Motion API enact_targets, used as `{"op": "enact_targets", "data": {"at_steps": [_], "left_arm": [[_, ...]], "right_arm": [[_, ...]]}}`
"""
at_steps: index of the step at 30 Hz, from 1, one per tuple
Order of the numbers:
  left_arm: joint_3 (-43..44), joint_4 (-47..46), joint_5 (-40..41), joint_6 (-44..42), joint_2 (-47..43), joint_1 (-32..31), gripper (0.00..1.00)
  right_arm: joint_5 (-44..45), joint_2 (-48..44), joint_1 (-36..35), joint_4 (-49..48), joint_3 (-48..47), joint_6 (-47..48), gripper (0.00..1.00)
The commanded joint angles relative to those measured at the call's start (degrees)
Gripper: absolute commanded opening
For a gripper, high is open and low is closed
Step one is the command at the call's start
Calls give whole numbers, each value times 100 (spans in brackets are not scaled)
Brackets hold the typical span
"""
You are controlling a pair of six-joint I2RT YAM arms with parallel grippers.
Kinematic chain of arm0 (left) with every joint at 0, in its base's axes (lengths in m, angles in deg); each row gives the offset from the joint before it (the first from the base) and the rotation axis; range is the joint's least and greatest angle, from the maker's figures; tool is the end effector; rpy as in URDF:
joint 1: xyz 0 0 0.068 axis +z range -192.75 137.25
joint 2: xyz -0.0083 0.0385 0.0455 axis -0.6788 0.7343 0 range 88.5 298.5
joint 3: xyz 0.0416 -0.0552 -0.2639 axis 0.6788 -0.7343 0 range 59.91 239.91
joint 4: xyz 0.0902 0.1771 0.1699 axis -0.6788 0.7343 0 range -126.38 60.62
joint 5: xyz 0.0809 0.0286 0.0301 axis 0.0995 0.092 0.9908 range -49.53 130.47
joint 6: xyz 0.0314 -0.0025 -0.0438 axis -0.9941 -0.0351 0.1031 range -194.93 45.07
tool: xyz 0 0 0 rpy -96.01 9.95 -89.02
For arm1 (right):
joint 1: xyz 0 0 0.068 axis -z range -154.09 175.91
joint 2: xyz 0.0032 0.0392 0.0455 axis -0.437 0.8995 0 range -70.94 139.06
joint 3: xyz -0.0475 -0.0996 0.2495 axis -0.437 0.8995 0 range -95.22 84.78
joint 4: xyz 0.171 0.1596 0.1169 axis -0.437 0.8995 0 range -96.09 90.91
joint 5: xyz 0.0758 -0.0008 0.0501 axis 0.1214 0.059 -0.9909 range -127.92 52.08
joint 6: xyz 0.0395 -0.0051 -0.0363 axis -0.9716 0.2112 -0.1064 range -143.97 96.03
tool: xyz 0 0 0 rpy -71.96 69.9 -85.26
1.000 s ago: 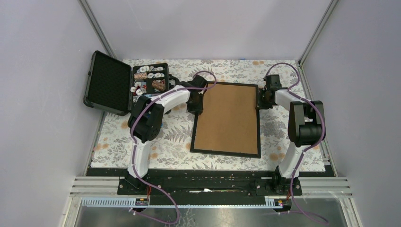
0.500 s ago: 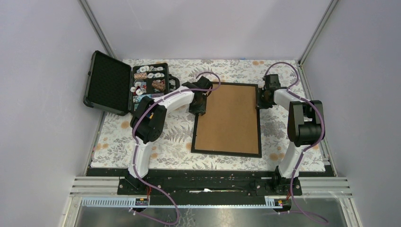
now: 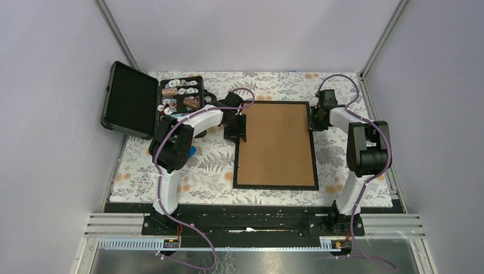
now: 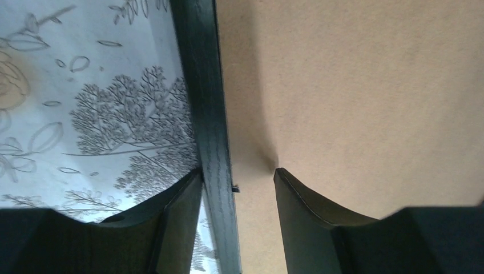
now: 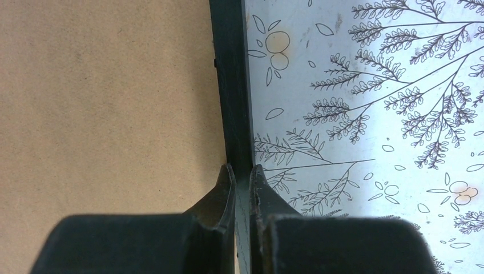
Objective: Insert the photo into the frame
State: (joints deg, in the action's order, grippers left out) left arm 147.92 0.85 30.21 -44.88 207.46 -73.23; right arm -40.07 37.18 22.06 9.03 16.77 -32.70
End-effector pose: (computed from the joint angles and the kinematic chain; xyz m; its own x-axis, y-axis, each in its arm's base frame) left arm 0.3668 -0.2233 0.1686 -0.9710 -0.0002 -0.2390 0.0809 0.9408 -0.3292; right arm 0.3897 0.0276 0.1625 -0.8235 0.0966 -0.5591 0.0370 0.9924 0.1170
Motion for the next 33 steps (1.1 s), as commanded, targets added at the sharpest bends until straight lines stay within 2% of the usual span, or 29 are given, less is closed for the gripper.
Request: {"op": "enact_targets", "data": {"at_steps": [1, 4, 7, 11, 14, 16, 19, 20, 24, 29, 33], "left_arm": [[-728, -1093, -1222, 540, -191, -352, 53], [-1231, -1333, -1218, 731, -506, -629, 52], [-1558, -1297, -1094, 739, -959, -640, 53], [-1134, -771, -574, 347, -1106, -273, 65], [-580, -575, -423, 203, -804, 118, 67], [-204, -475, -375, 203, -548, 294, 63], [99, -454, -245, 253, -305, 436, 49], [174, -465, -210, 263, -242, 478, 47], [579, -365, -44, 239, 86, 599, 50], [1033, -153, 549, 33, 305, 691, 51], [1382, 35, 752, -84, 565, 718, 39]], "right_arm": [[-555, 286, -296, 668, 214, -376, 8], [-782, 364, -350, 674, 62, -409, 11], [-859, 393, -353, 677, -10, -392, 13], [-610, 428, -348, 742, 60, -296, 15], [-617, 475, -352, 714, 104, -293, 15], [-616, 501, -353, 717, 108, -279, 15], [-484, 507, -353, 756, 130, -261, 15], [-486, 514, -353, 756, 130, -258, 15], [-505, 592, -350, 757, 92, -266, 15], [-535, 631, -352, 750, 73, -263, 15], [-532, 630, -348, 748, 68, -261, 15]]}}
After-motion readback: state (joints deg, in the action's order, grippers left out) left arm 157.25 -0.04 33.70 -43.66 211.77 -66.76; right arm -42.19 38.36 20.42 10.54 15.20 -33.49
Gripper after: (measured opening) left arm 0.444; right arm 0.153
